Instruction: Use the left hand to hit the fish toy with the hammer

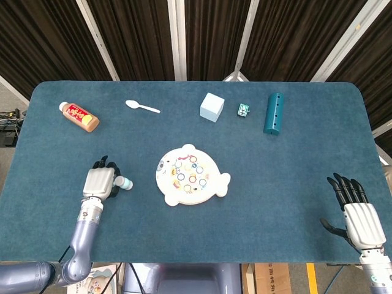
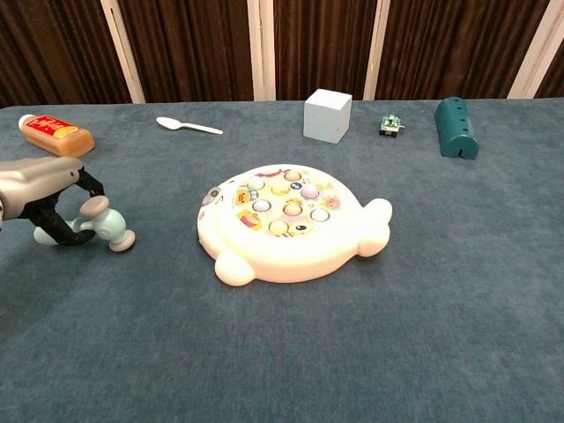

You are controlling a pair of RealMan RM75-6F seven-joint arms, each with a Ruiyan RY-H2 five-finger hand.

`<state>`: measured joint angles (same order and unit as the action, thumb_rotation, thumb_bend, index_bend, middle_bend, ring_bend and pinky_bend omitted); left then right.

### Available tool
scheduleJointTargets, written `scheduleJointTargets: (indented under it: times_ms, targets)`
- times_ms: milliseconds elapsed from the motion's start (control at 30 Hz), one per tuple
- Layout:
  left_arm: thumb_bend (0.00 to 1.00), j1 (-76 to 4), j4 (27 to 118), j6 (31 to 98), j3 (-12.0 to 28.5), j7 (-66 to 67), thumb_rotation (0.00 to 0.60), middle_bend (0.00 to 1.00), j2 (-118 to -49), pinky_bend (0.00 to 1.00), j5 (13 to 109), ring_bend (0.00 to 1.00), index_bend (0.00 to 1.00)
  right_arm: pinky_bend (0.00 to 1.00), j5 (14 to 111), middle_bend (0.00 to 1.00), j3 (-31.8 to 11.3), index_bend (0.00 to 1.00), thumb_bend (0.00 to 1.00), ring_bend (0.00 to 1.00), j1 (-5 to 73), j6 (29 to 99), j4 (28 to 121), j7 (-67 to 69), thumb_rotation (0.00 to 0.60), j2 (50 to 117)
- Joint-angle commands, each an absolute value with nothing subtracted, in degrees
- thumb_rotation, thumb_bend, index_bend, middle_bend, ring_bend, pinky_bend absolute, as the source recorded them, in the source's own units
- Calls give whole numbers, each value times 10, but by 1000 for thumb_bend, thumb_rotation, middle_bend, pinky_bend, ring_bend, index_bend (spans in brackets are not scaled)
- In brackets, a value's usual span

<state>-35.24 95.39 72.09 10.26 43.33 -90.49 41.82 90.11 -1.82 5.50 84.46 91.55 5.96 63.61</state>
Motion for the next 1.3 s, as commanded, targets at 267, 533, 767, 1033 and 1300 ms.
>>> scheduleJointTargets:
  times_ms: [267,533,767,1033,1300]
  targets:
    - [598,-351,961,730,102,423,600,351,-900,307,435,183,644,27,902,0,-18,0,212,0,54,847,915,59,600,637]
    - [597,-351,965,731,101,410,600,446,-896,395,455,271,693,27,902,0,-18,0,212,0,54,847,915,59,600,637]
    - [598,-353,965,731,101,408,600,481,-895,401,466,297,712,27,901,0,-19,0,212,0,54,847,914,59,600,636]
    - [598,-359,965,728,104,408,600,501,-895,413,474,311,721,27,898,0,-19,0,212,0,54,845,915,59,600,637]
    - [598,-378,984,720,125,414,600,503,-888,413,475,311,723,27,895,0,-19,0,212,0,55,842,917,58,600,637]
